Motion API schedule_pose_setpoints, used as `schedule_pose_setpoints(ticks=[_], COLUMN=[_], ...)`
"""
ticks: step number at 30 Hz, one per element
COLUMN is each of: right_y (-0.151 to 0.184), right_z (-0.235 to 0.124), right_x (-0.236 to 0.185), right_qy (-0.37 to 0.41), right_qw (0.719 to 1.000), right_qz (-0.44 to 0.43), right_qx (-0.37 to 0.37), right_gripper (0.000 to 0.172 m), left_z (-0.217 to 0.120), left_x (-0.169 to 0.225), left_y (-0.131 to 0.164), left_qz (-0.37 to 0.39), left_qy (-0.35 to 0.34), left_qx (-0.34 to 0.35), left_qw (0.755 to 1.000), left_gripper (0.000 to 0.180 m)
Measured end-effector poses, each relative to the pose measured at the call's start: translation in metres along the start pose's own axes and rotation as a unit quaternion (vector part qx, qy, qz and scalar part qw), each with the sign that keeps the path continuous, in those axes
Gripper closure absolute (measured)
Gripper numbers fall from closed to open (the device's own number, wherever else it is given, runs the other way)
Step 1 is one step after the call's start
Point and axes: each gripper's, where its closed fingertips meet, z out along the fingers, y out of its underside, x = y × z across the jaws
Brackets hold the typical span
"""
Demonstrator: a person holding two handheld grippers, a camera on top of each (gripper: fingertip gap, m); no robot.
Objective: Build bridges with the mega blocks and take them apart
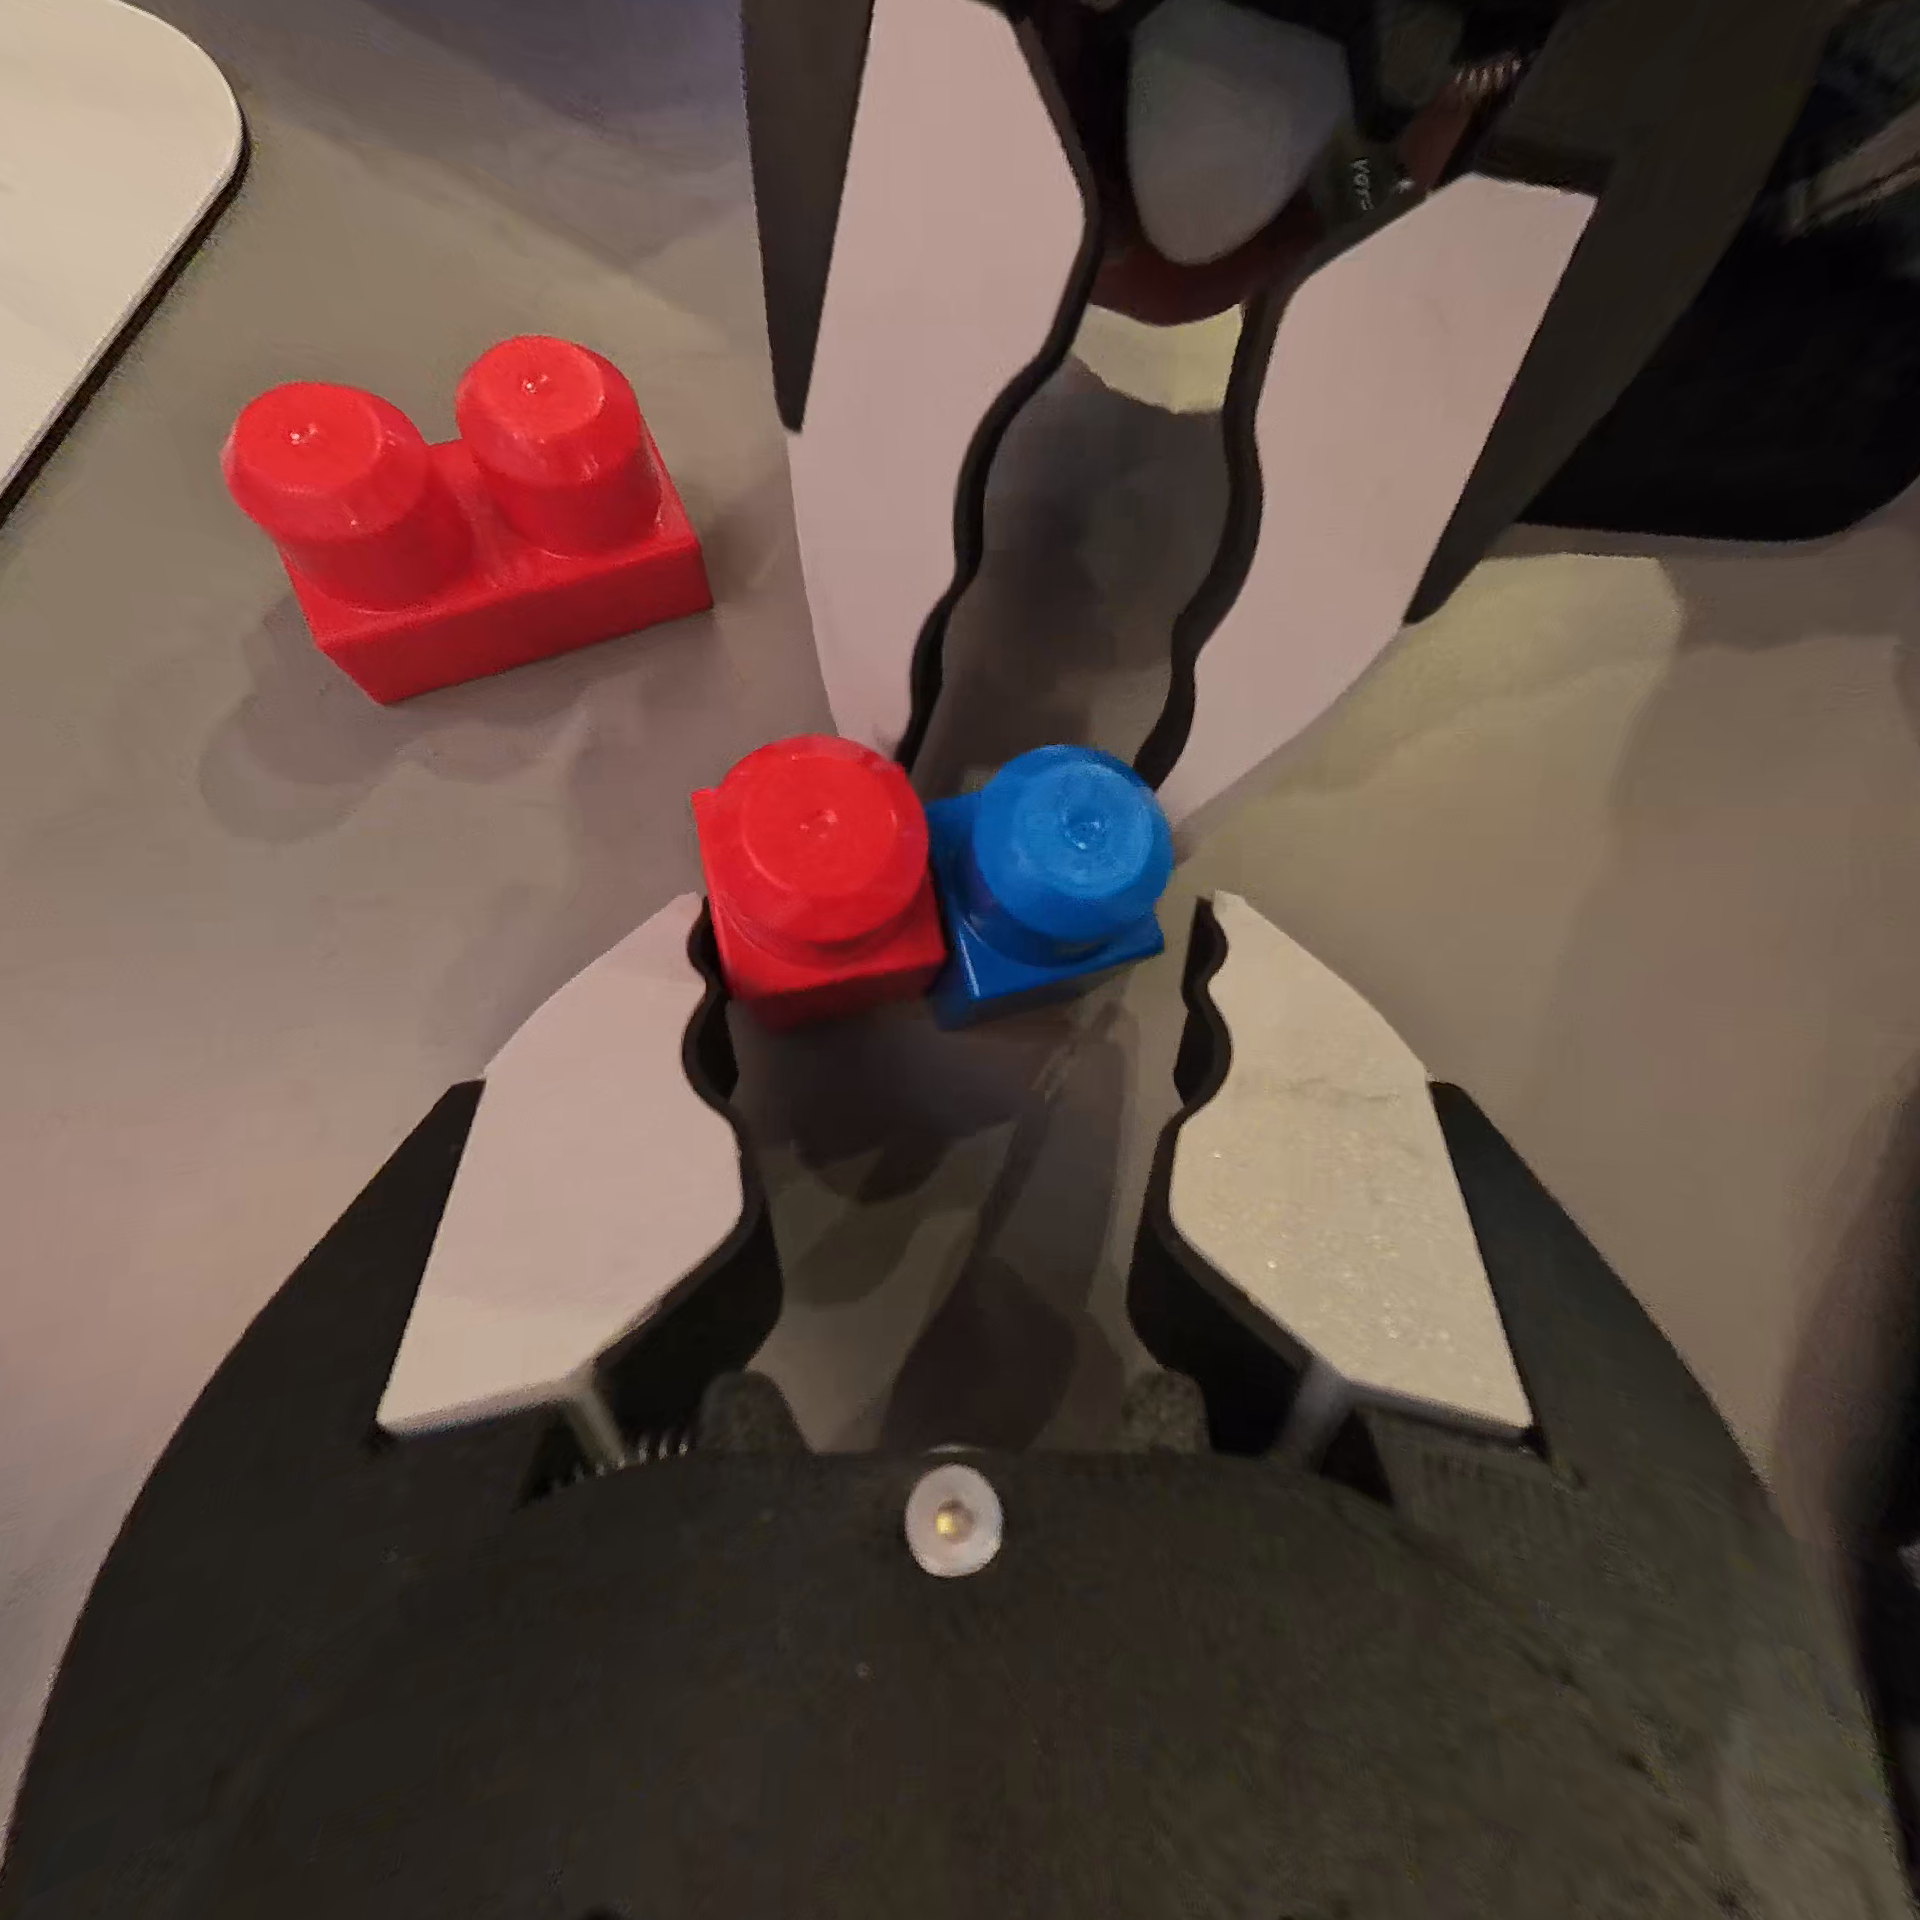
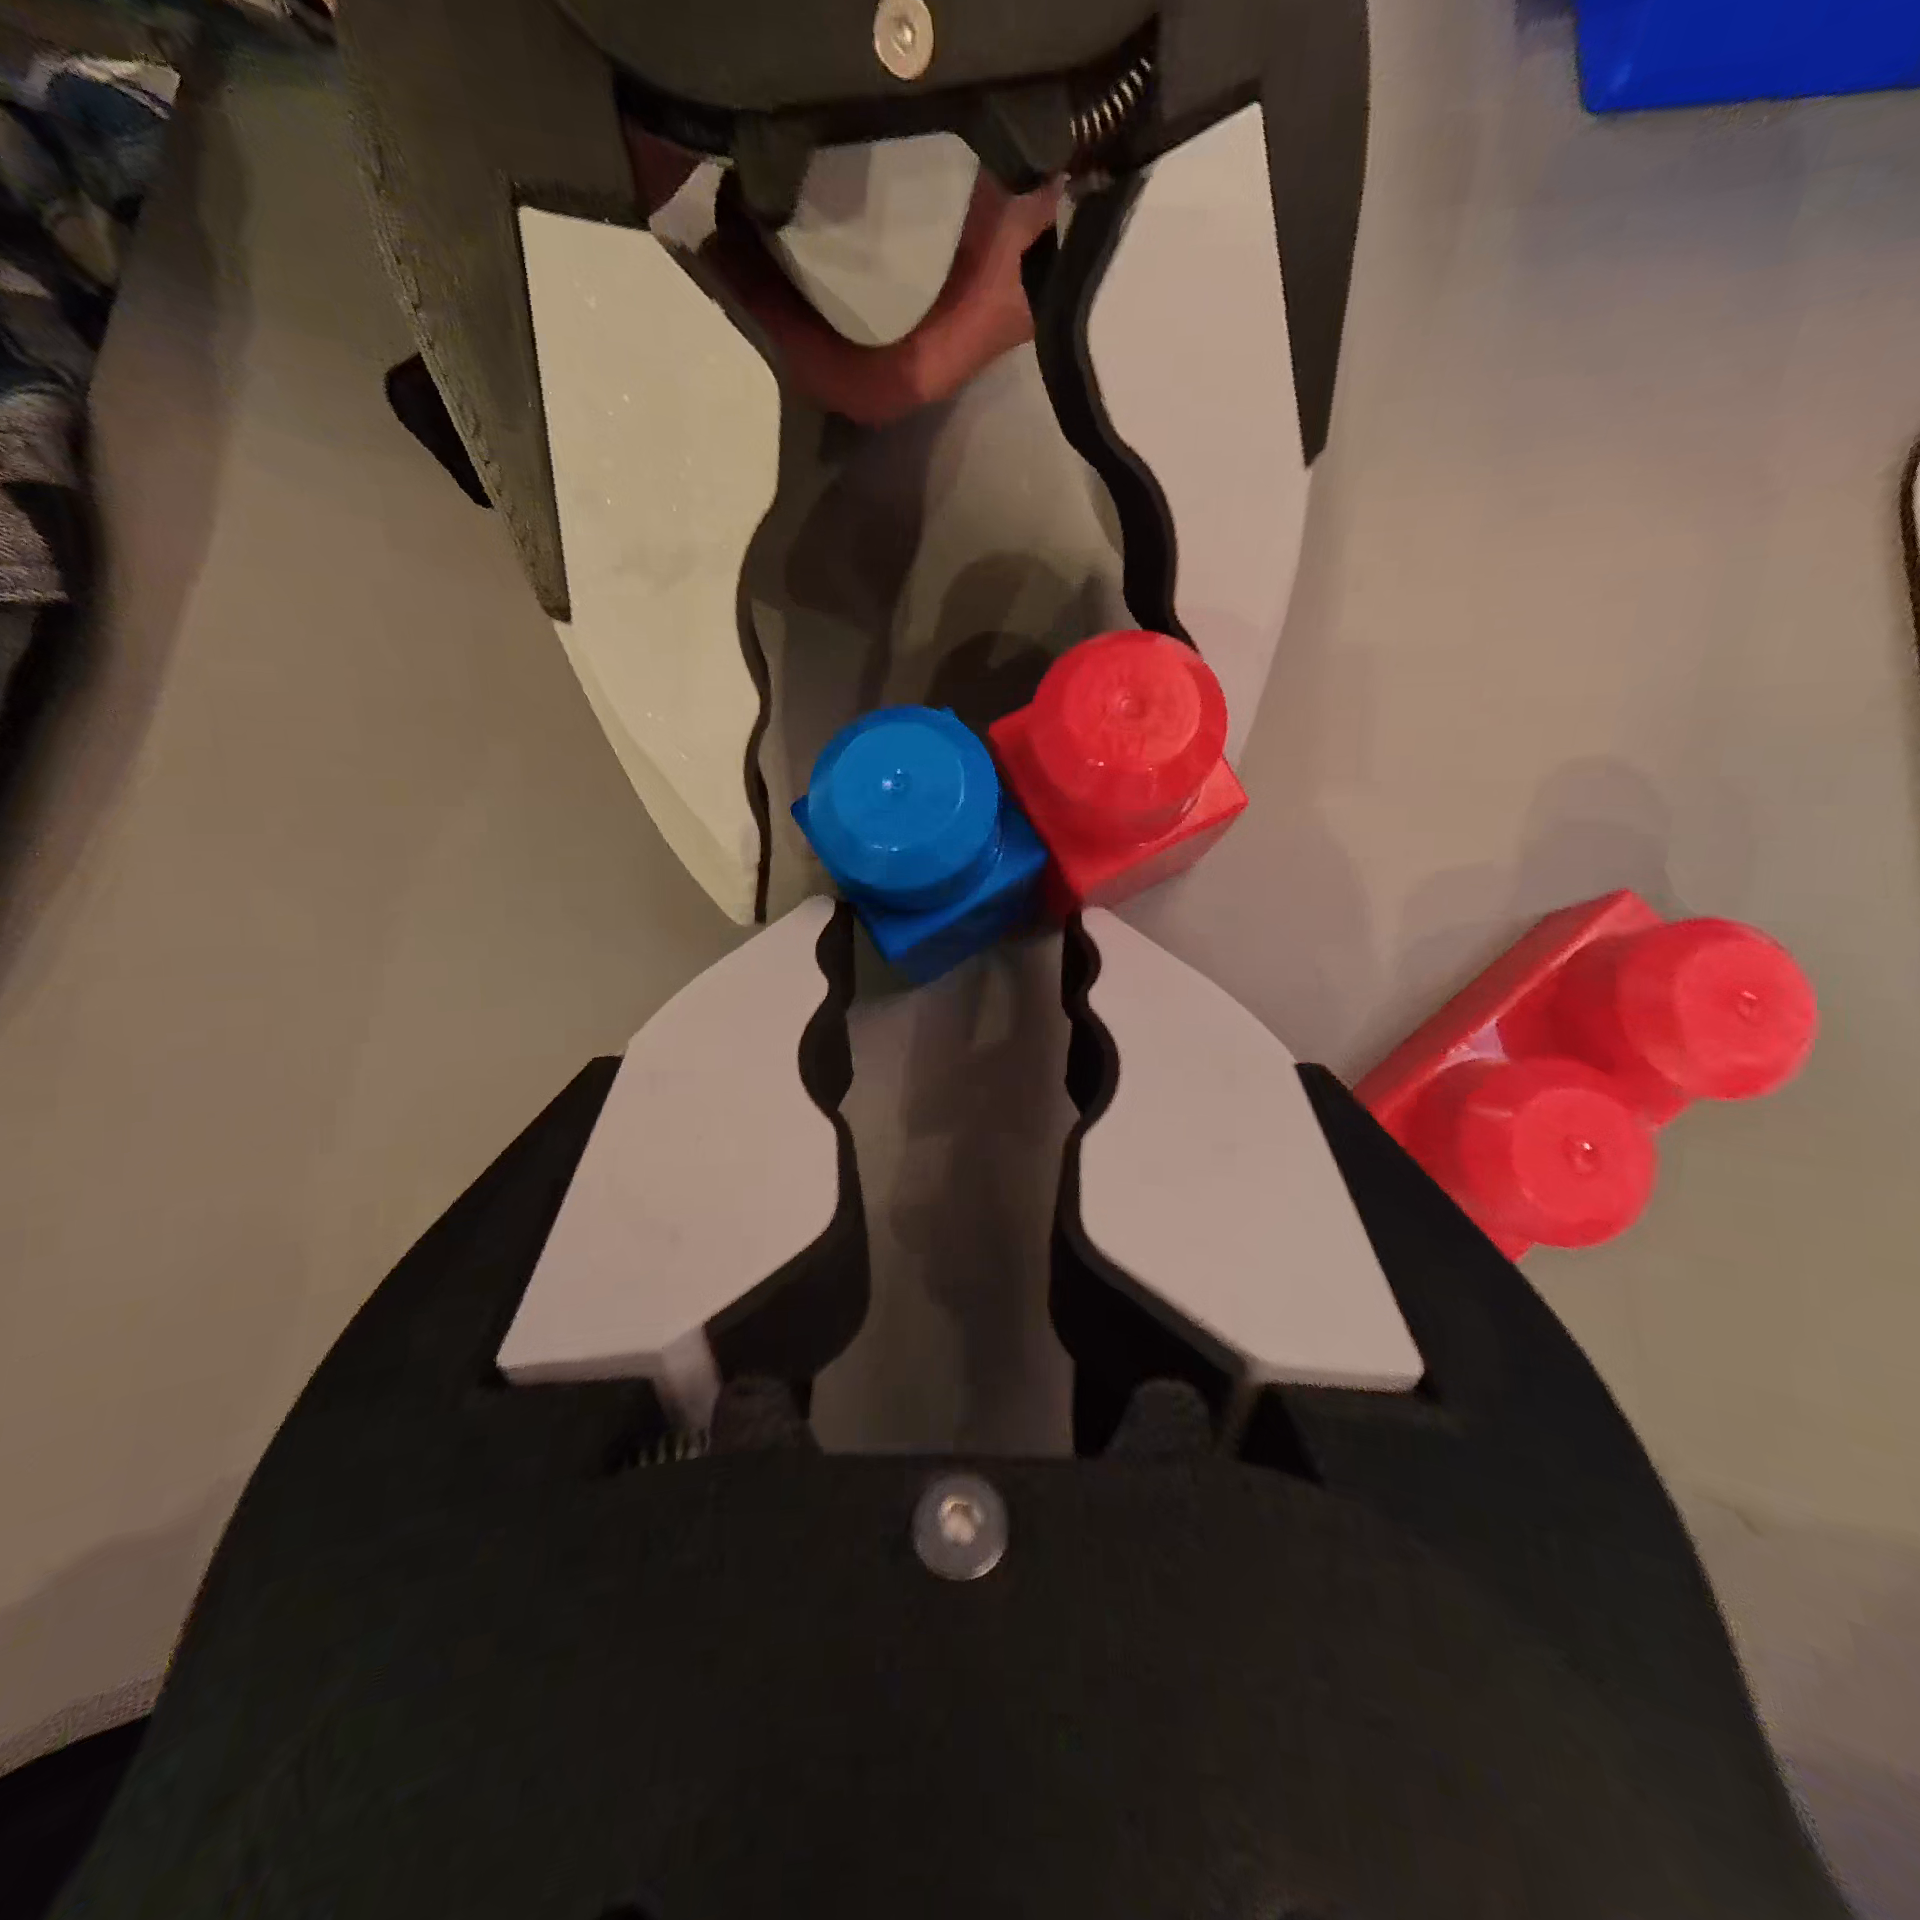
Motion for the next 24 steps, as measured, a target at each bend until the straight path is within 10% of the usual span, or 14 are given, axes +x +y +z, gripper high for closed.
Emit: schedule_pose_setpoints(ticks=[24], right_y=[-0.002], right_z=[0.005], right_x=[-0.005], right_qy=[-0.01], right_qw=[1.0], right_qz=[0.007], right_qx=[0.006], right_gripper=[0.134], left_z=[0.001], left_x=[-0.005], left_y=[0.008], left_qz=[0.013], left_qy=[-0.037], left_qx=[-0.016], left_qw=[0.999], left_gripper=[0.106])
